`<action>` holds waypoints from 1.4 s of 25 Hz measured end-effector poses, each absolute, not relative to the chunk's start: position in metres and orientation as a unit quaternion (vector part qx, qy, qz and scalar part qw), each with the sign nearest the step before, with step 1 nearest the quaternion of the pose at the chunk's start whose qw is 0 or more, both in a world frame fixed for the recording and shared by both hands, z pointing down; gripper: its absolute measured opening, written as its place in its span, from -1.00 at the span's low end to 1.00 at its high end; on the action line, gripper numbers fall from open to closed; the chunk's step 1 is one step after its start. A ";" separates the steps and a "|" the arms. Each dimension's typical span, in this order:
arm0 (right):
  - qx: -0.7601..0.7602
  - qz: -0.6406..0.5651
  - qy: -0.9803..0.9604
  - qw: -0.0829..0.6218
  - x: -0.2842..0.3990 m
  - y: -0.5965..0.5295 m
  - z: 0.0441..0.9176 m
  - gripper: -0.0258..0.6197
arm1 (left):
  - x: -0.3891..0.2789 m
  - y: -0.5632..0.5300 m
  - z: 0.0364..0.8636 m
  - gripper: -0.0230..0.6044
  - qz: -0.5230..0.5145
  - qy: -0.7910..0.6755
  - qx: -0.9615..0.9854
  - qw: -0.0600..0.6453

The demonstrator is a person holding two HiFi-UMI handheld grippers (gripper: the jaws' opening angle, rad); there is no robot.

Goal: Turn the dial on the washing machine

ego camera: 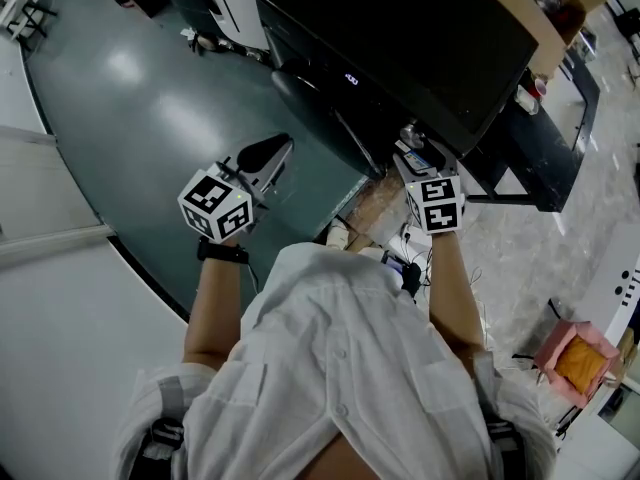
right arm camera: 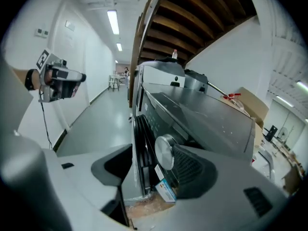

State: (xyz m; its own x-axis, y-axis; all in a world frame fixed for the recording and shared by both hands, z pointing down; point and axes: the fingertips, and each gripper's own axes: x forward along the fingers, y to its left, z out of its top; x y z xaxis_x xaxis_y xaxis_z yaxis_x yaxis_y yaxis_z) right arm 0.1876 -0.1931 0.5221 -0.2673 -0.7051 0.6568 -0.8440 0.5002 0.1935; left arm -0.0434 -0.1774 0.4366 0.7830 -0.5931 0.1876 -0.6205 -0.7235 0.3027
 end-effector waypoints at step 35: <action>0.550 0.105 -0.809 0.181 0.228 -0.156 0.446 -0.92 | -0.060 -0.177 0.418 -0.83 0.022 -0.352 0.922 0.159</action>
State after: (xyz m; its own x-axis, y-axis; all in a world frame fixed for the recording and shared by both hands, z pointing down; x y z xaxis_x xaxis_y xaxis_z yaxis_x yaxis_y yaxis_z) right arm 0.2285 -0.1557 0.4455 -0.3297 -0.8518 0.4072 -0.9273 0.3730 0.0296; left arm -0.0596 -0.1770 0.4180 0.7519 -0.6414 0.1527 -0.6555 -0.7025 0.2771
